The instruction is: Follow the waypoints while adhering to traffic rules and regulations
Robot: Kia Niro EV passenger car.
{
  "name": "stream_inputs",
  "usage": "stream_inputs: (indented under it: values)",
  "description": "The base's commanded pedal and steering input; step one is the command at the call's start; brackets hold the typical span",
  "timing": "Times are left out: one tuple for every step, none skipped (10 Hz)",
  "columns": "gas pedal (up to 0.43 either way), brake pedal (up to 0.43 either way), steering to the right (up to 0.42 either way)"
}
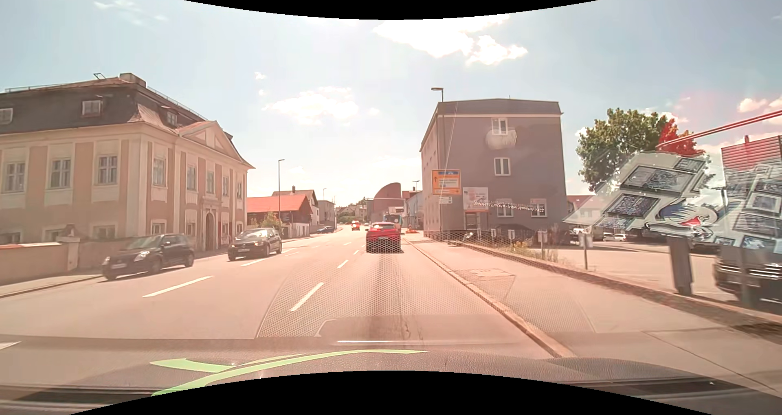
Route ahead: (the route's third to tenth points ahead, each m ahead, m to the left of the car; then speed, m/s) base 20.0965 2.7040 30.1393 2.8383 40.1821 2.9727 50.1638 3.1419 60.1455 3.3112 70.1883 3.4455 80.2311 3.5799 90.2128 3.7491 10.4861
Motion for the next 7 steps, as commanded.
stream_inputs:
  values:
    - [0.0,0.0,-0.005]
    - [0.0,0.0,-0.005]
    - [0.0,0.0,-0.005]
    - [0.0,0.0,-0.004]
    - [0.0,0.0,-0.004]
    - [0.0,0.0,-0.004]
    - [0.0,0.0,-0.004]
